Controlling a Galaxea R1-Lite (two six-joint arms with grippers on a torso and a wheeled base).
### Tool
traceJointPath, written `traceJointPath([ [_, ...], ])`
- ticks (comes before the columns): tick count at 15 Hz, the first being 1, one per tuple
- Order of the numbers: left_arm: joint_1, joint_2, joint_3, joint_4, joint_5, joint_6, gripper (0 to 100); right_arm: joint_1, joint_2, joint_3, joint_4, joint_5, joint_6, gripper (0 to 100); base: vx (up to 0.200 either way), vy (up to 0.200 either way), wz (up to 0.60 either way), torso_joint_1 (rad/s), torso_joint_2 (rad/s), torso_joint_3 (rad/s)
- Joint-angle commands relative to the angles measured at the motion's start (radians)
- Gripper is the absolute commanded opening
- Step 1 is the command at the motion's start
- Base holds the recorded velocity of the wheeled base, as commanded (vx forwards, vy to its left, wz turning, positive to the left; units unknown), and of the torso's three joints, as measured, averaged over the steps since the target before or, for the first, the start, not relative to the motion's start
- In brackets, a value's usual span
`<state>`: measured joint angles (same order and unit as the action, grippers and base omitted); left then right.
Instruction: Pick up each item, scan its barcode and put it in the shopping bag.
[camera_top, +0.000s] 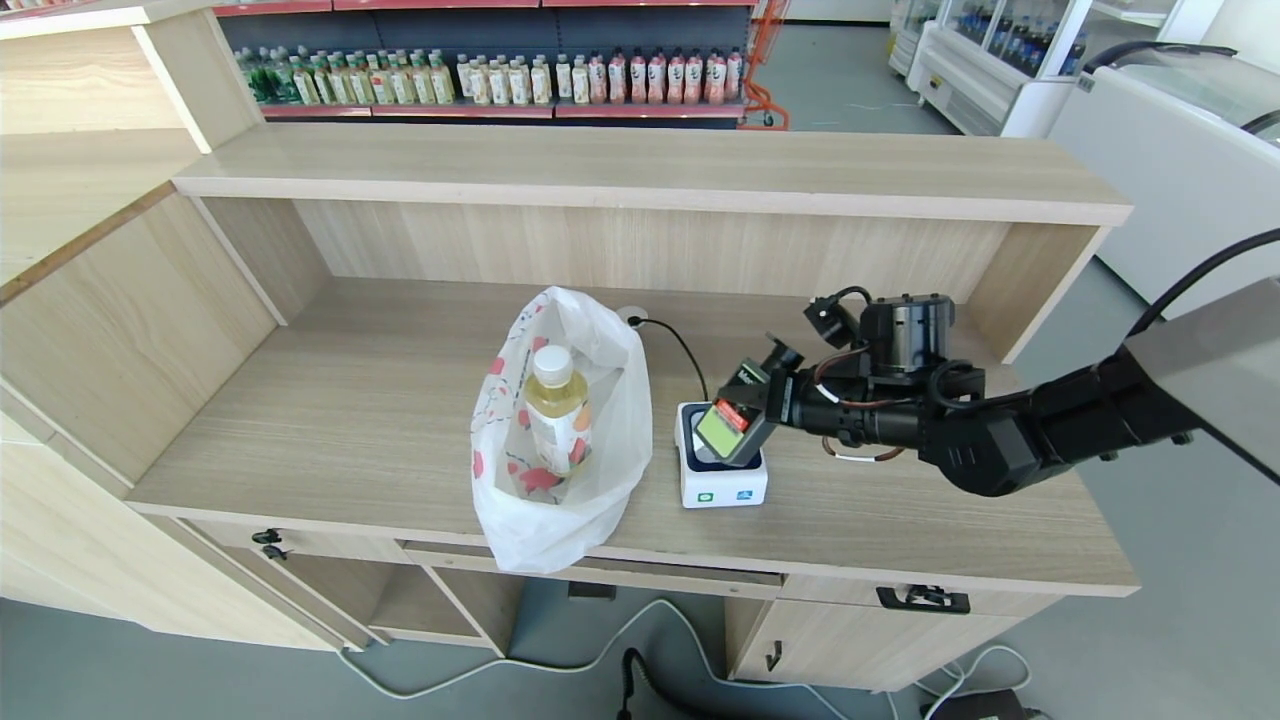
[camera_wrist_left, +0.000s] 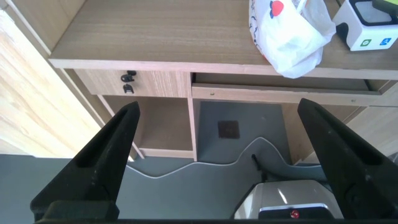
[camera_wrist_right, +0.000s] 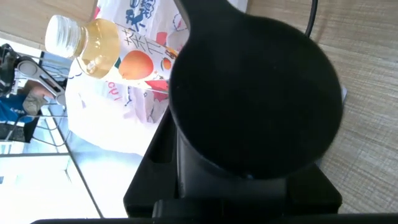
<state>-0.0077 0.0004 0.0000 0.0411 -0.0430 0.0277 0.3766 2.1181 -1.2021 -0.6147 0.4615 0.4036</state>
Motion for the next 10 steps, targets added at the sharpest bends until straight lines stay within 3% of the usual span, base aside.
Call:
traceJointPath([
  [1,0.0,0.0,0.0,0.0,0.0,0.0,100,0.001,0.005,-0.001,-0.01,0.025,0.004,0,0.0,0.0,0.0,0.0,0.0,0.0],
  [10,0.0,0.0,0.0,0.0,0.0,0.0,100,0.008,0.062,-0.033,-0.094,0.029,0.037,0,0.0,0.0,0.0,0.0,0.0,0.0],
])
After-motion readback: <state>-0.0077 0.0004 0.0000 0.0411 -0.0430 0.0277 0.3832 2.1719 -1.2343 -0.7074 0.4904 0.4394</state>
